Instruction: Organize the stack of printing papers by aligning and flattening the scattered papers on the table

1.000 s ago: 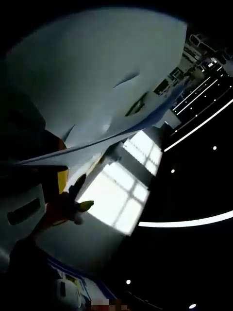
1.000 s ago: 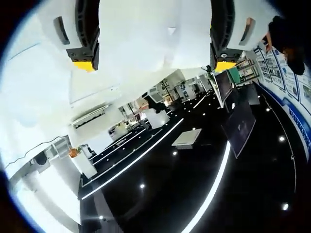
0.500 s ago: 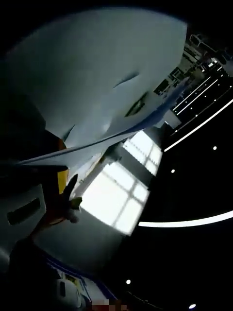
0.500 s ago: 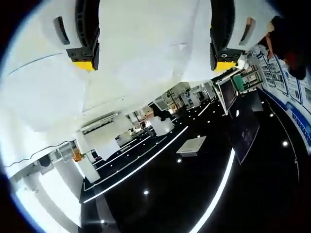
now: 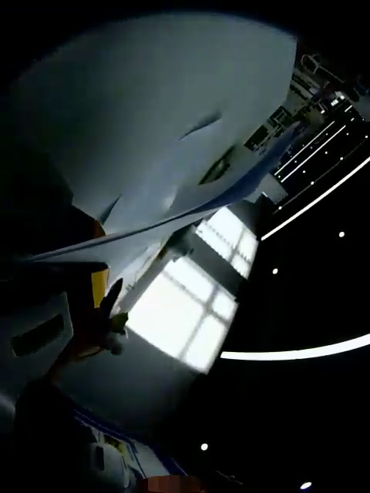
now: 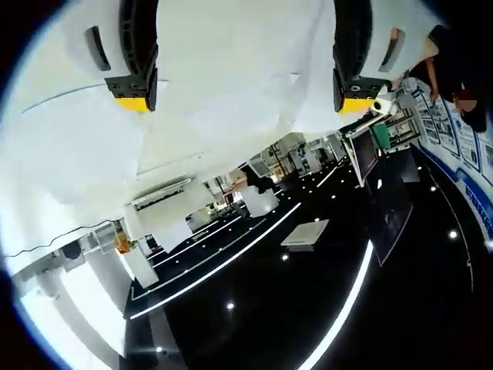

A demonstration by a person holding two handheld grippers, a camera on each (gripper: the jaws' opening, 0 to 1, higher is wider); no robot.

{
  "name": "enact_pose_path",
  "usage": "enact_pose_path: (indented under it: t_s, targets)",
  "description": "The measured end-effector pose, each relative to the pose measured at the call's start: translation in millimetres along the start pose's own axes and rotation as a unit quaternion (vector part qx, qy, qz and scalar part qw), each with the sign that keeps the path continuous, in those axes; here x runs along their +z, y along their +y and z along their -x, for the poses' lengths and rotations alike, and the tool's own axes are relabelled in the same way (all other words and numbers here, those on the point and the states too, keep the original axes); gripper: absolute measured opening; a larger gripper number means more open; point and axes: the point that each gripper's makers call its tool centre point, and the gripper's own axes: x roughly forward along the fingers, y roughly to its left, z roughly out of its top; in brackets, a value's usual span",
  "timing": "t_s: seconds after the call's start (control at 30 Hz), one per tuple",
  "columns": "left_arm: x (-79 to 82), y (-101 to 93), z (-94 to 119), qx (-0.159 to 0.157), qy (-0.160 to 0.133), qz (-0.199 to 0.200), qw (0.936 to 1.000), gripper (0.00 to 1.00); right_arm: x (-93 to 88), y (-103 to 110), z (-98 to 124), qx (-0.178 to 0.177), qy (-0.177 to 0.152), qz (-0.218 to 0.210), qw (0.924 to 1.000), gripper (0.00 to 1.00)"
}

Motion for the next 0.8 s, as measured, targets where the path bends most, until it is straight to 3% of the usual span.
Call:
enact_pose_path:
  t_s: [0.5,0.8]
  targets:
    - [-1.9,-3.9,-1.4,0.000,0.002,-0.002,1.0000,0.07,0.1,6.2,-9.0,-0.001,0.009,0.019,0.9998,0.90]
    - [-2.7,-6.0,-2.2,0.000,0.002,-0.002,1.0000,0.07,2.0,13.0,-30.1,0.002,0.027,0.054,0.9982,0.90]
